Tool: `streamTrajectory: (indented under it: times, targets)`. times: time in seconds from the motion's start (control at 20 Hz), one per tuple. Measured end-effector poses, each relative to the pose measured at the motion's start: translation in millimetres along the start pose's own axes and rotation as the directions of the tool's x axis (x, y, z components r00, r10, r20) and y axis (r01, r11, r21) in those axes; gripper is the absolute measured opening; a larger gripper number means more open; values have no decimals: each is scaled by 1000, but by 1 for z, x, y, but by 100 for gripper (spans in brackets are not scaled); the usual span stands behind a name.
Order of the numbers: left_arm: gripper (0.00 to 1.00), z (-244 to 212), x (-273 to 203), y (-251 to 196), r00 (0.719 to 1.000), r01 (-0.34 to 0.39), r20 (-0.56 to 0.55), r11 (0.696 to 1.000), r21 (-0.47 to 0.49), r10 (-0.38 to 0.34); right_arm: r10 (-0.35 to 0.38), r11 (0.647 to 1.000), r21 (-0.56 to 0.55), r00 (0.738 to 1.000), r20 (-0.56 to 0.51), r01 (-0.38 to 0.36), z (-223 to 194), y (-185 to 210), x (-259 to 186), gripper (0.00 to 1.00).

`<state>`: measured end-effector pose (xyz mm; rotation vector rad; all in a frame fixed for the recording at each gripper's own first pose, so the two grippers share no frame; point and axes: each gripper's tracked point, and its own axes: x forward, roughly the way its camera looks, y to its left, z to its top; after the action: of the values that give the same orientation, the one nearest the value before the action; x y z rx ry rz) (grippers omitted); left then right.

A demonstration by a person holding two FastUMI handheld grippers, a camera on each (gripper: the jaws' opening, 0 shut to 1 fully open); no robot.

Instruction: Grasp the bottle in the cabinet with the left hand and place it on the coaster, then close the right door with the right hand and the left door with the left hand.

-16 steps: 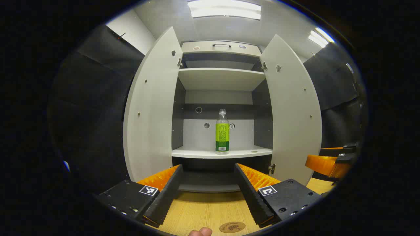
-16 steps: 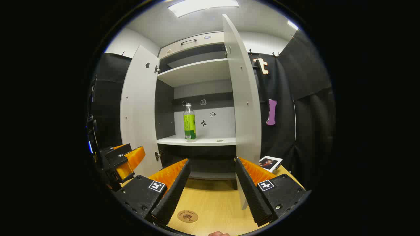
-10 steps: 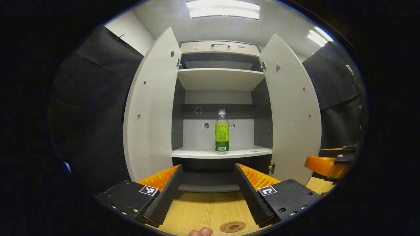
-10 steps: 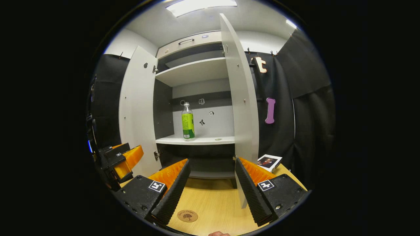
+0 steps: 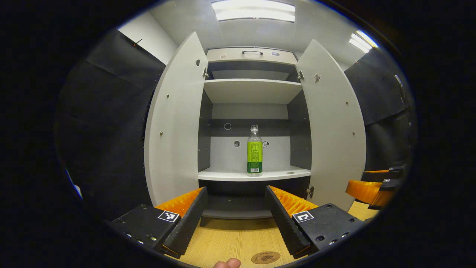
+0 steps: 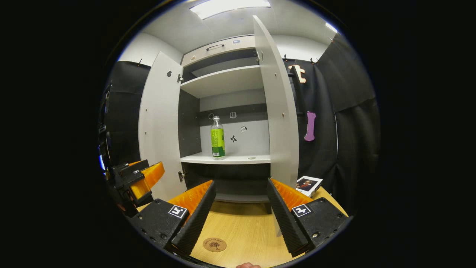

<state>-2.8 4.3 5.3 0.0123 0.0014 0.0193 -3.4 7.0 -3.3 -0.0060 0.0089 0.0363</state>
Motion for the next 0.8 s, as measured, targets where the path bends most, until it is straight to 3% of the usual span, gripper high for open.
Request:
streamTrajectory:
  times: [0.4, 0.55, 0.6, 0.65, 0.8]
  targets:
    - [95, 19, 59, -29, 991, 133, -8, 989, -70, -134, -13, 1000, -3, 1000, -10, 13, -1, -9, -5, 84]
    - [94, 35, 108, -45, 979, 204, 37, 978, -47, -202, -32, 999, -4, 999, -3, 32, 0, -16, -10, 84]
    - [90, 39, 124, -51, 976, 217, 35, 975, -49, -215, -33, 999, -4, 999, -4, 33, 0, -17, -10, 84]
    - [94, 44, 140, -57, 972, 232, 44, 971, -60, -230, -33, 999, -5, 999, -6, 33, -1, -17, -11, 84]
    - [95, 40, 192, -62, 970, 242, 34, 964, -110, -240, -44, 999, -9, 999, -16, 44, -3, -24, -12, 84]
